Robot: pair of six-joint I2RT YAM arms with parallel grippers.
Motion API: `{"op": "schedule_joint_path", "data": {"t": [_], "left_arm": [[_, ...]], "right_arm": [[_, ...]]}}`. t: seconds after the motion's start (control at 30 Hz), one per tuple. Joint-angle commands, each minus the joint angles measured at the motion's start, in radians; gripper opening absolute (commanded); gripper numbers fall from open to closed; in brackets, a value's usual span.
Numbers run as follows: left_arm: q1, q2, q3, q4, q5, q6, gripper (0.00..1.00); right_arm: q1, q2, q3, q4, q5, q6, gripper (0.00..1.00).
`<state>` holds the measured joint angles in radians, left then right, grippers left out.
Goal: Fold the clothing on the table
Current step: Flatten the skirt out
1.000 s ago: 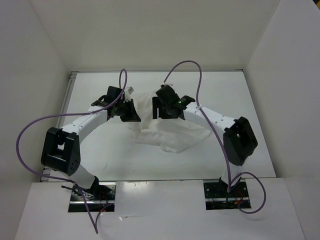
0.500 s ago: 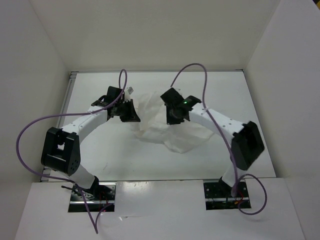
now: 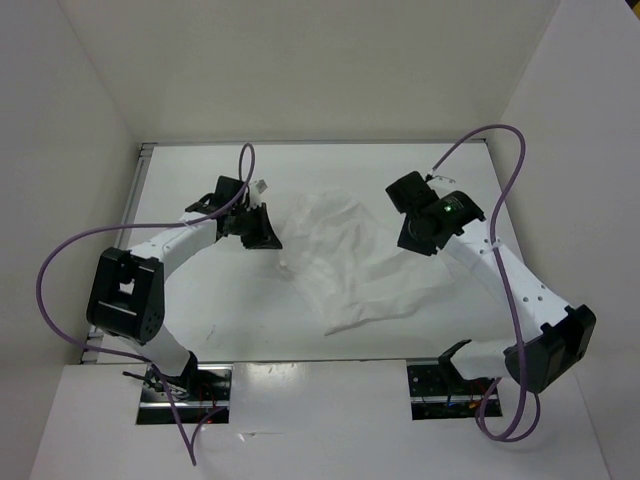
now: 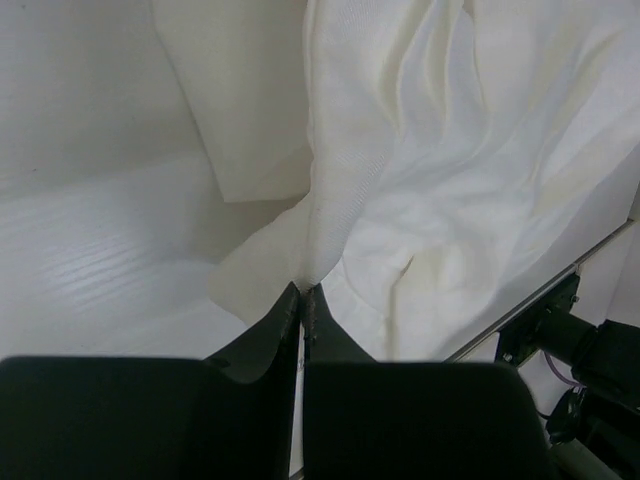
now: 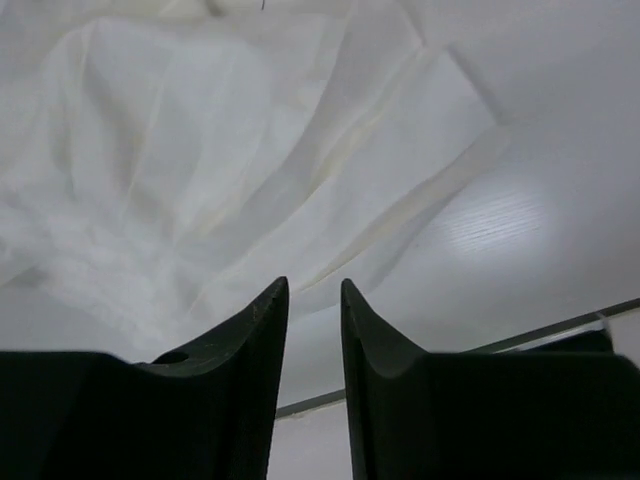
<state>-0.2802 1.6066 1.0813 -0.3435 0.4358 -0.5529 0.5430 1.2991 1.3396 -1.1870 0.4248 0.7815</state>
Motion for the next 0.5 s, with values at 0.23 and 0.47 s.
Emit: {"op": "schedule_joint_path", "data": {"t": [0.23, 0.47], "left_arm": [[0.007, 0.012, 0.005, -0.015, -0.011, 0.011, 0.00], [0.007, 0.012, 0.014, -0.015, -0.029, 0.011, 0.00]], "right_arm": [[-0.026, 0.117, -0.103, 0.174, -0.125, -0.021, 0.13], [-0.015, 0.218, -0.298, 0.285, -0.294, 0.016, 0.00]]}}
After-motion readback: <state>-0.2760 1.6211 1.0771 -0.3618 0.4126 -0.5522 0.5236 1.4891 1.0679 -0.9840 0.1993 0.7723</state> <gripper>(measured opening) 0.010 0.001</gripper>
